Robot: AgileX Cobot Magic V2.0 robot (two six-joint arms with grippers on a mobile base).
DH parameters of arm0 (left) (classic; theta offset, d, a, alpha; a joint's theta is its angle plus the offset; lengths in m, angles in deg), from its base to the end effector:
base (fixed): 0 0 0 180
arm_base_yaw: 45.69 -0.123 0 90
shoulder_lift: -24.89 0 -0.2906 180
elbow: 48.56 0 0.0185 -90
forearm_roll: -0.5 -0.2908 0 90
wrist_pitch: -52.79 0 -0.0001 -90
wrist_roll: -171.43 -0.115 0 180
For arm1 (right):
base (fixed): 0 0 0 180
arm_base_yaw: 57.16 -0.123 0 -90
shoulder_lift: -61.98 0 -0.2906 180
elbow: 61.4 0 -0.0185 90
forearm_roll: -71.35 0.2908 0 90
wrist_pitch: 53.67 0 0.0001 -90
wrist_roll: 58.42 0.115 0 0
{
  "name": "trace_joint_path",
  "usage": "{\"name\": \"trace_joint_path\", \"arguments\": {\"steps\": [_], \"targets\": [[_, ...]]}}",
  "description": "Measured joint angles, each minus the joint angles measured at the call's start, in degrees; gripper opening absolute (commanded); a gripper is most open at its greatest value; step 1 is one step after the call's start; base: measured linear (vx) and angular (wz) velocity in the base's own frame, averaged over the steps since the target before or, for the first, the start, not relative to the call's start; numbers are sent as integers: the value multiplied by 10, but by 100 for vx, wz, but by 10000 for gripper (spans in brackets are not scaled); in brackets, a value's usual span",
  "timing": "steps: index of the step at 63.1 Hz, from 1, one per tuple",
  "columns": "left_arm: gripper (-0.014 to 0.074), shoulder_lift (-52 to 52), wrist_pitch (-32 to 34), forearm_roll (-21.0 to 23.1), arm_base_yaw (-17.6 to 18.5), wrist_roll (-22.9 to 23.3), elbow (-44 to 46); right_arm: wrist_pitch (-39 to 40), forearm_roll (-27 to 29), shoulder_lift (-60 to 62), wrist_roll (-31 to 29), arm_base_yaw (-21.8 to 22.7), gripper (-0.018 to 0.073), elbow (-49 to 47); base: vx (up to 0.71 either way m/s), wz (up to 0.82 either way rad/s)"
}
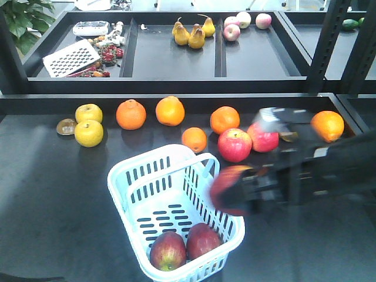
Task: Pick three apples into basket with both arms
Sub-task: 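Carry the apple over the basket and release it with the right gripper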
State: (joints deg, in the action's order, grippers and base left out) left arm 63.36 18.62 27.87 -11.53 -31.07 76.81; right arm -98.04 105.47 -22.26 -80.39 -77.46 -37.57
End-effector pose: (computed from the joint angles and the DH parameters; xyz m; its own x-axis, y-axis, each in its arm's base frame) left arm 0.1121 -0.1120 0.2440 -0.4735 0.3073 -0.8254 0.7136 0.6832 -0.1550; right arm 0.2755 0.1500 0.2507 -0.8205 -0.2373 -0.5201 -0.4647 0.8066 0.3652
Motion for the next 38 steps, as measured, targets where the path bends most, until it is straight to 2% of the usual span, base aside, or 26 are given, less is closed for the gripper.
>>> {"name": "trace_joint_path", "arguments": {"steps": [4, 11, 28, 33, 38], "targets": [[-6, 0, 0, 0, 0, 0, 0, 37, 11, -20, 0, -36, 48, 0, 0, 0], [-6, 0, 0, 0, 0, 0, 0, 89, 18, -66, 0, -78, 166, 0, 0, 0], [-6, 0, 0, 0, 0, 0, 0, 145, 54, -145, -15, -97, 651, -4, 0, 0], [-6, 0, 0, 0, 0, 0, 0, 148, 60, -145, -22, -97, 713, -11, 0, 0], [-6, 0, 0, 0, 0, 0, 0, 153, 66, -145, -27, -97, 729, -20, 0, 0]]}}
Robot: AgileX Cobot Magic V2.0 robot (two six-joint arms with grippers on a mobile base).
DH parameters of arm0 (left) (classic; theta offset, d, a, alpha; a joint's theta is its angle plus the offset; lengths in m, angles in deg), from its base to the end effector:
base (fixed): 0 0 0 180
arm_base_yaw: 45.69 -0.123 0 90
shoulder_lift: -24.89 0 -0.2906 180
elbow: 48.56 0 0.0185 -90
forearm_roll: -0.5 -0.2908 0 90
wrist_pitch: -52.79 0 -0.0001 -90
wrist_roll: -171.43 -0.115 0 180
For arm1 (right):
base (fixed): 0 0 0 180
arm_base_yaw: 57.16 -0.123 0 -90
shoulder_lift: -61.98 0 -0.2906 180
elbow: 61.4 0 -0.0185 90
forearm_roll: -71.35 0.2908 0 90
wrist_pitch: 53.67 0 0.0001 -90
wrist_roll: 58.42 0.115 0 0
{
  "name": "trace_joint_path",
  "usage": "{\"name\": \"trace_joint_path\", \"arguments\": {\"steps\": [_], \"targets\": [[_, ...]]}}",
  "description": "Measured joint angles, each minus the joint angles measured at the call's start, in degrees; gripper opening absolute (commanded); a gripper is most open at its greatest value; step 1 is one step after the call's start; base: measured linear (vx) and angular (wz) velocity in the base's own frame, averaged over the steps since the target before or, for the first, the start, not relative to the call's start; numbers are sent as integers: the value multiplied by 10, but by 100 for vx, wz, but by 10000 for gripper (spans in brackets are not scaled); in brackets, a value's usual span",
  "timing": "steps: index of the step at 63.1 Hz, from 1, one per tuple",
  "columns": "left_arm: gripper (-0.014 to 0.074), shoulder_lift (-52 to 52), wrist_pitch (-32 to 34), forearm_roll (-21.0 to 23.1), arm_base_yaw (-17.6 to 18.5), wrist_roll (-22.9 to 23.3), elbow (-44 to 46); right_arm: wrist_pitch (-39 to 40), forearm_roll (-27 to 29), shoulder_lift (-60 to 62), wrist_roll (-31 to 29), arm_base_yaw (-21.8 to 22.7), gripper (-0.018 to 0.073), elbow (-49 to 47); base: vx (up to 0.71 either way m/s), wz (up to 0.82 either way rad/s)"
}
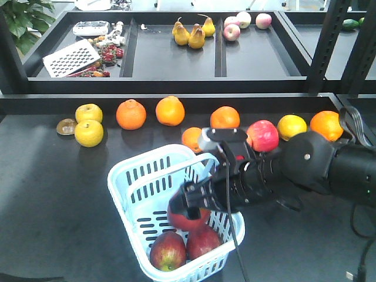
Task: Pick three apples into basket with both arms
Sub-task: 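Carry the apple over the basket and release it with the right gripper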
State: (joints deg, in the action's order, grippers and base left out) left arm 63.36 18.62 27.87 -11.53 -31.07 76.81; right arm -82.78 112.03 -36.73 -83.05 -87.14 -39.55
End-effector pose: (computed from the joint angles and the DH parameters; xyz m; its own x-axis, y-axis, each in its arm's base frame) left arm 0.1121 -0.1120 0.2440 -0.4735 0.3073 -0.8254 0.7136 0.6832 -0.1550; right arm 0.3011 0.2159 0.1907 -0.8155 -0.2377 -0.5277 -0.4750 0.7959 0.3755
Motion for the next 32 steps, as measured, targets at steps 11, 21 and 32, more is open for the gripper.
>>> {"name": "trace_joint_path", "arguments": {"steps": [11, 21, 32], "targets": [[-6, 0, 0, 0, 0, 0, 0, 0, 3, 0, -2, 0, 682, -3, 0, 0], [-6, 0, 0, 0, 0, 0, 0, -24, 3, 0, -6, 0, 494, -3, 0, 0], [-6, 0, 0, 0, 0, 0, 0, -80, -6, 15, -18, 0, 113, -3, 0, 0]]}}
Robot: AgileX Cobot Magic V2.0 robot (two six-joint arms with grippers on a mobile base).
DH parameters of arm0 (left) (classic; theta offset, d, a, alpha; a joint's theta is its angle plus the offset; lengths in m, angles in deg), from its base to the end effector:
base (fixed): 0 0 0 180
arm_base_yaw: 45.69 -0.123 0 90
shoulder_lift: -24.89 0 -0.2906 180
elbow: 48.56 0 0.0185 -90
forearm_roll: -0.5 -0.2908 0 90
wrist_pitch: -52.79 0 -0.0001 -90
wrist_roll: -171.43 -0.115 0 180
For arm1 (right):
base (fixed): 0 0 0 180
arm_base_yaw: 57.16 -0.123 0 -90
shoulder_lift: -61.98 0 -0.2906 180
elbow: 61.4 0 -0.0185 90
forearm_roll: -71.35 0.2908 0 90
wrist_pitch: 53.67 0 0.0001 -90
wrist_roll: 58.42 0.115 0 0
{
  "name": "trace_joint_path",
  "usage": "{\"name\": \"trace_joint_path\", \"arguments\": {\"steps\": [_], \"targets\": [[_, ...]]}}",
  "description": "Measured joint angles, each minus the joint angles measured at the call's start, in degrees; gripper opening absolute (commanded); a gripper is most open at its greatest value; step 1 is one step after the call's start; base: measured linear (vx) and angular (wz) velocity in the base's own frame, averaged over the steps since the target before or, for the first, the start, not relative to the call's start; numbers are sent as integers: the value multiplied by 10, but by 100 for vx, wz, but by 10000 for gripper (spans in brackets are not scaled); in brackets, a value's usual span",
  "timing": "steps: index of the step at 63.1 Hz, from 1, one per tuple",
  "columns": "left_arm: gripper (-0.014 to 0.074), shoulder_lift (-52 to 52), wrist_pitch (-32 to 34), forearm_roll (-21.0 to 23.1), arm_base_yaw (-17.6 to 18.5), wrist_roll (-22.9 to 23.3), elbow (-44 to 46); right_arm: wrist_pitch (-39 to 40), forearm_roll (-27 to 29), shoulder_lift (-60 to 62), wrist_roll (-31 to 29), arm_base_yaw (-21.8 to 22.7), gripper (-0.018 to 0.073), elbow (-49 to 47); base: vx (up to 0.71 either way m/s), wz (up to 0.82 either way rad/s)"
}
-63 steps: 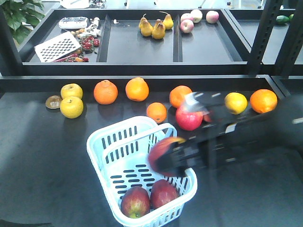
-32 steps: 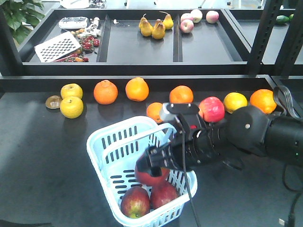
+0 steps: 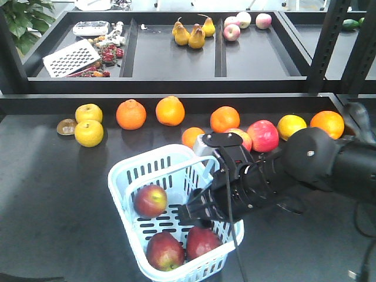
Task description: Pick three apples into basket with both arms
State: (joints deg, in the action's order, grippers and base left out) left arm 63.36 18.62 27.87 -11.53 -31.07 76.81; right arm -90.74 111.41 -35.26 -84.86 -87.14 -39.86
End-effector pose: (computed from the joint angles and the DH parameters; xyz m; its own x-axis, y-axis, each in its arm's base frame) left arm 0.1121 -0.1120 0.2440 -0.4735 0.3073 -0.8254 0.7136 0.6832 -0.1550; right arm 0.2854 0.2162 0.1968 -0.8168 -0.3338 -0.4706 -0.5335 0.7473 0.3960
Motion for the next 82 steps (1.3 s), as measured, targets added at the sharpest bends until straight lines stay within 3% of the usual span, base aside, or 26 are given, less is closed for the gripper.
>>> {"name": "trace_joint_path", "arguments": {"steps": [4, 20, 34, 45, 61, 67, 82], "targets": [[-6, 0, 0, 0, 0, 0, 0, -15, -7, 19, -2, 0, -16, 0, 0, 0], [-6, 0, 0, 0, 0, 0, 0, -62, -45, 162, -6, 0, -8, 0, 0, 0], [-6, 0, 0, 0, 0, 0, 0, -84, -151, 348, 21, 0, -6, 45, 0, 0], [-6, 0, 0, 0, 0, 0, 0, -90, -272, 499, 102, 0, -4, 142, 0, 0], [-6, 0, 15, 0, 0, 0, 0, -67, -458, 635, 285, 0, -1, 268, 0, 0], [-6, 0, 25, 0, 0, 0, 0, -67, -488, 645, 323, 0, -1, 279, 0, 0], [-6, 0, 29, 0, 0, 0, 0, -65, -495, 645, 335, 0, -1, 280, 0, 0]]}}
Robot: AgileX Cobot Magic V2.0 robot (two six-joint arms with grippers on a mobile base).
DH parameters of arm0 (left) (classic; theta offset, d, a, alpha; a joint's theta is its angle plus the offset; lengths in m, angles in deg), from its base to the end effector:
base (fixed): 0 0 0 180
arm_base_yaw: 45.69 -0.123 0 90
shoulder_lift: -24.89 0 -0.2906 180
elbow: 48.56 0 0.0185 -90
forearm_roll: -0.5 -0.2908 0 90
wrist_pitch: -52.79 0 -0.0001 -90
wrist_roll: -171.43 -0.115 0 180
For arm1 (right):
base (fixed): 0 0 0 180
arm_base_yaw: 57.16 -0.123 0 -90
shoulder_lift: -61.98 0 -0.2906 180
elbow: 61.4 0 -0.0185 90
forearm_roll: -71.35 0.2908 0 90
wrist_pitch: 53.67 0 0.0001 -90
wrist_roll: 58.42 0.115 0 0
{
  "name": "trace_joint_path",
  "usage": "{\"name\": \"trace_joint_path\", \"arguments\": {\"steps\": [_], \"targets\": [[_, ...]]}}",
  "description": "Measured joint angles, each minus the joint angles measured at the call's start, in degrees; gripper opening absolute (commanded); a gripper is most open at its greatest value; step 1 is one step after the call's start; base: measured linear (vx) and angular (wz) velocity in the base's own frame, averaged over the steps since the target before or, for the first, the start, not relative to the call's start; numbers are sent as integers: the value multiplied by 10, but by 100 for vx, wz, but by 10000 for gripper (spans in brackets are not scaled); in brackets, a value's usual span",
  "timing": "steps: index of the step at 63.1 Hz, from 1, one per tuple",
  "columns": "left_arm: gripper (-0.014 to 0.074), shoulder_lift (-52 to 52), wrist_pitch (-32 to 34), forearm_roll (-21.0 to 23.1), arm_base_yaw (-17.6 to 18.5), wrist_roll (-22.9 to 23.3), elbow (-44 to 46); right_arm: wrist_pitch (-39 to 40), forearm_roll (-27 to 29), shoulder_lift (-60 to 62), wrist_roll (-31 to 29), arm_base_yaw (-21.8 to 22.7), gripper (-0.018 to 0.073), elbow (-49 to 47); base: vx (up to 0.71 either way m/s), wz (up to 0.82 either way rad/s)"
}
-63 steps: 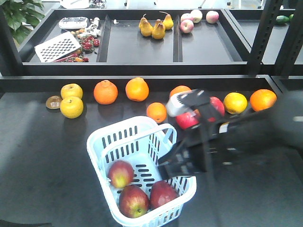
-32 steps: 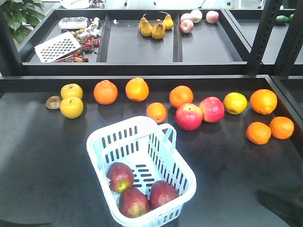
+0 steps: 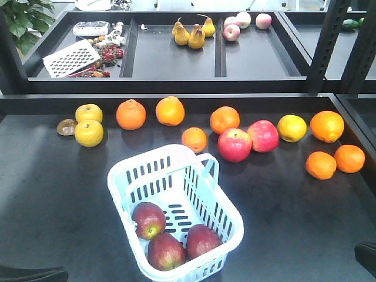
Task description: Pick three apples into basket with both arms
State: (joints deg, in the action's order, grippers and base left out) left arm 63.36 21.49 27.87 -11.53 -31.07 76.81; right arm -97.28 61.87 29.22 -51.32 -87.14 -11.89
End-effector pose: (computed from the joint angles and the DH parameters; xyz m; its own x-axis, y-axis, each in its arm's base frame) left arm 0.1162 -0.1121 0.2482 -0.4488 0.2766 -0.8497 0.7034 0.6959 -0.1449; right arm 0.1228 0.0558 0.2713 -0.5043 -0.2868 -0.8145 -0.4145 0.9079 -0.0630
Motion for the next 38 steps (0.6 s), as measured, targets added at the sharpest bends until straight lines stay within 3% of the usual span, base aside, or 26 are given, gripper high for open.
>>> {"name": "trace_joint_path", "arguments": {"steps": [38], "targets": [[-6, 0, 1, 0, 0, 0, 0, 1, 0, 0, 0, 0, -1, 0, 0, 0]]}}
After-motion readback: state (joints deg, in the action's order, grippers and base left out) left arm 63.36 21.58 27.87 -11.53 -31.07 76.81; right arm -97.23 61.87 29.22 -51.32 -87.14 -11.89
